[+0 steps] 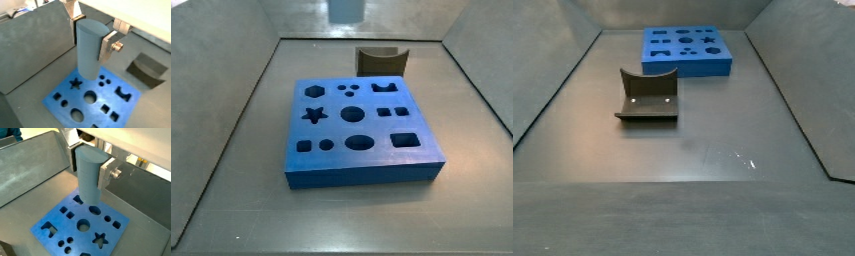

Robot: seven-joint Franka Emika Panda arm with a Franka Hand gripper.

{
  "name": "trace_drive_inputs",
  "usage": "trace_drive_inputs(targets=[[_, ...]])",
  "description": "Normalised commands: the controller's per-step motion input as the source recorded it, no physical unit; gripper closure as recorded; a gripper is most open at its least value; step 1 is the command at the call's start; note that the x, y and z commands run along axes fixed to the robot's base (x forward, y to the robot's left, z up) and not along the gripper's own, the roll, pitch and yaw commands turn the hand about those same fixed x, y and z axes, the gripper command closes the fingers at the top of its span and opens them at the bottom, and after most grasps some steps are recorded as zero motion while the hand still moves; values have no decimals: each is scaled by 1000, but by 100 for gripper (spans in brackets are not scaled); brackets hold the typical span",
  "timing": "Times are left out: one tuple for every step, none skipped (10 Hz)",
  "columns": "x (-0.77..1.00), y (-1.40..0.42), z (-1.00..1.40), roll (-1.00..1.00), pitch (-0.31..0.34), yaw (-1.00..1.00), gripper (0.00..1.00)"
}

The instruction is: Insert the oval object.

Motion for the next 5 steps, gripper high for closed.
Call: trace_drive_inputs(targets=[[0,-680,-1000,40,0,160,100],[0,-646,-1000,56,0,160,100],[0,-563,-1000,101,-10,89,100],[257,-426,-957,183,-61,0,100],[606,-220,-523,389,70,-109,100]])
